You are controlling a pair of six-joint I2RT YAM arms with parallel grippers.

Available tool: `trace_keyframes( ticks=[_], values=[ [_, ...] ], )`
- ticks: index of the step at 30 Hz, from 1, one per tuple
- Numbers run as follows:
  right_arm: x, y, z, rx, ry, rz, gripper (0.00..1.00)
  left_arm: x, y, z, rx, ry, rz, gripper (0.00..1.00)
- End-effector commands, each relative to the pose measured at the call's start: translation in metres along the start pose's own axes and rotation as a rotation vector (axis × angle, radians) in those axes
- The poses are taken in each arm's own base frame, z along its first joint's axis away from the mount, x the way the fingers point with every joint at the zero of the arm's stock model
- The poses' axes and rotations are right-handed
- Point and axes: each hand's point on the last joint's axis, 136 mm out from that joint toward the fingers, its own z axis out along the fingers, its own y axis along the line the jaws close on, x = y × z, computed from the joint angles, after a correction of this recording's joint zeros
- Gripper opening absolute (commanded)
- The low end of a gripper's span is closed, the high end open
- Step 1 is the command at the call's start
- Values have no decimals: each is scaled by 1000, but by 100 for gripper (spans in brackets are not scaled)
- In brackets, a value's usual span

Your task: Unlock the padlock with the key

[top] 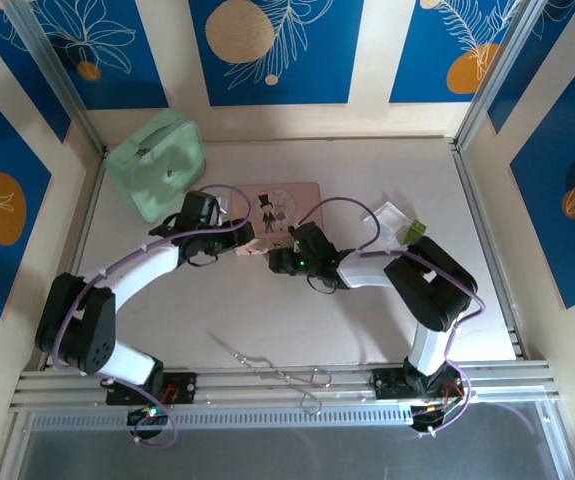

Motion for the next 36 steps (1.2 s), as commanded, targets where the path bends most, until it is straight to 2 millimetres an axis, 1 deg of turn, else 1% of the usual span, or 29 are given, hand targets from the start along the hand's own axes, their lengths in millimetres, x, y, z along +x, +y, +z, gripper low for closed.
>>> trace_keyframes(
  ticks=[1,4,7,8,11,14,17,19,22,25,29,33,36],
  values=[
    [20,-1,-15,30,68,-2,62,-14,-1,-6,-19,-27,37,74],
    [17,-2,-30,86,29,-38,64,-14,6,-5,-48,-31,49,77],
    [8,-3,-47,105,-64,-73,64,-16,14,-1,-70,-20,49,78],
    [6,-5,-52,104,-96,-75,66,-18,16,0,-80,-21,54,78],
    [2,-12,-68,68,-168,-52,69,-19,22,4,-99,-21,55,78],
    [5,-15,-80,3,-159,1,71,-18,24,4,-89,-28,44,78],
    [7,-18,-91,-21,-120,25,69,-17,24,5,-75,-23,45,74],
    [6,-17,-97,-55,-141,26,65,-20,23,7,-76,-5,53,72],
    [1,-14,-103,-82,-183,31,62,-28,20,8,-52,-6,66,72],
    [-6,-11,-105,-88,-206,30,58,-35,21,14,-21,-8,37,72],
    [-16,-1,-99,-120,-226,-13,58,-42,15,23,38,-15,2,72],
    [-25,4,-79,-134,-222,-13,57,-46,11,32,62,3,-11,71],
    [-27,9,-60,-157,-200,16,57,-46,16,34,36,6,-12,71]
  ],
)
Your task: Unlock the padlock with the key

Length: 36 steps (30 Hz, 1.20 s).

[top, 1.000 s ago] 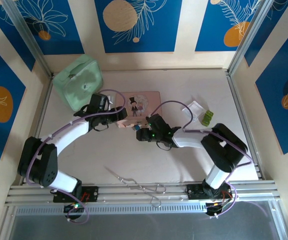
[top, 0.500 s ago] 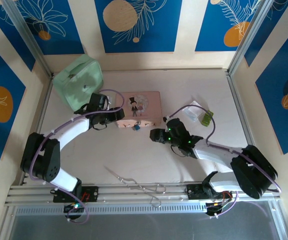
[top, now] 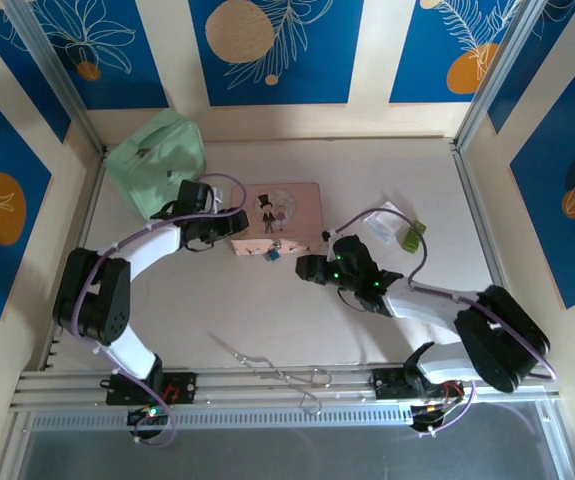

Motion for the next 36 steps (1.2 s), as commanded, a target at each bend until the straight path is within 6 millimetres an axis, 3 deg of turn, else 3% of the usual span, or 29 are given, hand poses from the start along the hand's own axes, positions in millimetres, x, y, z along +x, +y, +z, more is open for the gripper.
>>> trace_keyframes(
  ticks=[1,8,21,36],
  values=[
    [-14,23,16,-84,-23,3,57,-12,-7,-2,27,-19,2,71],
    [-11,43,35,-93,8,-86,59,-9,2,5,-10,-4,8,71],
    [7,24,58,-81,58,7,59,-6,-8,14,55,31,-37,69],
    [12,11,88,-24,90,-16,57,14,5,19,42,53,-65,66]
  ],
)
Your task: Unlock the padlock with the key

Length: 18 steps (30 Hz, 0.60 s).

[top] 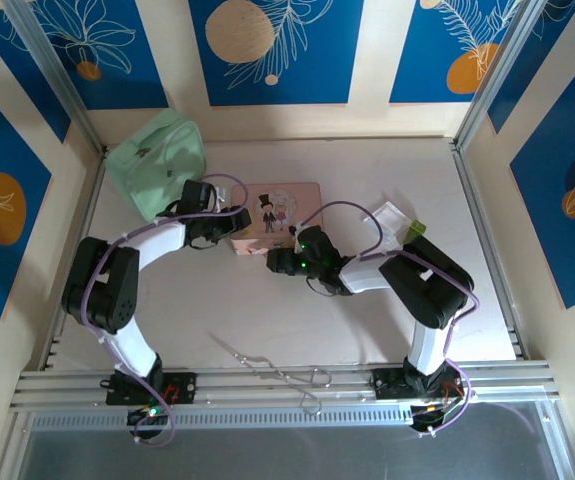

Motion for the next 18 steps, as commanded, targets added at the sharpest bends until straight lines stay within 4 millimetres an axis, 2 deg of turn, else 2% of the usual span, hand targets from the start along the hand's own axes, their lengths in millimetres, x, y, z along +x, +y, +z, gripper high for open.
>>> trace_keyframes(
  ticks=[1,11,18],
  values=[
    [5,-7,10,22,29,-6,57,13,2,3,16,49,-25,66],
    [9,-9,18,32,52,3,54,14,-3,-2,3,48,13,65],
    [12,-12,19,48,69,3,44,18,-4,-1,10,59,11,64]
  ],
)
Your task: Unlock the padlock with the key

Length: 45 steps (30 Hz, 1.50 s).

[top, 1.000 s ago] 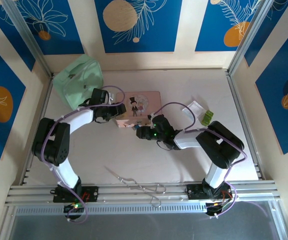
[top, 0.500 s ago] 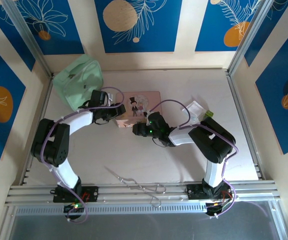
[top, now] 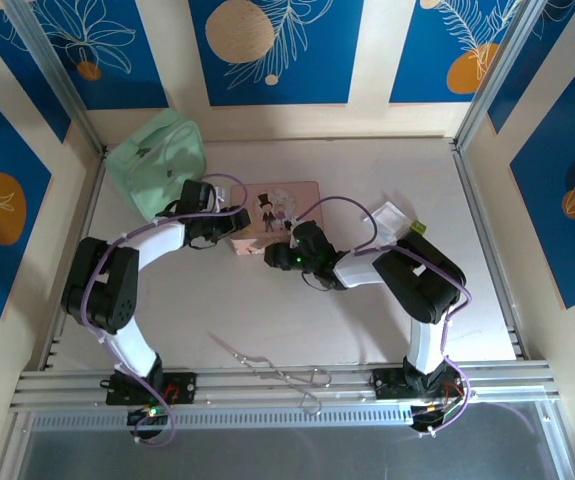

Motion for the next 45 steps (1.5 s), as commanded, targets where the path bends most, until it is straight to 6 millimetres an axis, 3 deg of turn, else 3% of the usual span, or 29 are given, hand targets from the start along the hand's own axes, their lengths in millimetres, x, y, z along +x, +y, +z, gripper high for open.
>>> trace_keyframes(
  ticks=[1,8,11,14,20,29,40,45],
  values=[
    [21,-16,8,50,79,15,43,15,-3,-1,7,50,6,64],
    [25,-20,9,69,92,27,38,17,-3,-1,12,50,6,64],
    [29,-25,8,92,101,38,29,17,-2,-1,10,49,3,64],
    [33,-26,7,97,107,42,27,18,-2,-1,12,49,1,64],
    [42,-24,6,99,117,50,39,19,-1,0,13,48,-3,64],
    [54,-29,4,113,144,95,37,19,-1,-1,14,43,0,64],
    [71,-38,6,174,208,130,54,19,-1,0,17,42,-4,63],
    [79,-43,8,196,242,161,51,19,-1,-1,14,42,4,63]
  ],
)
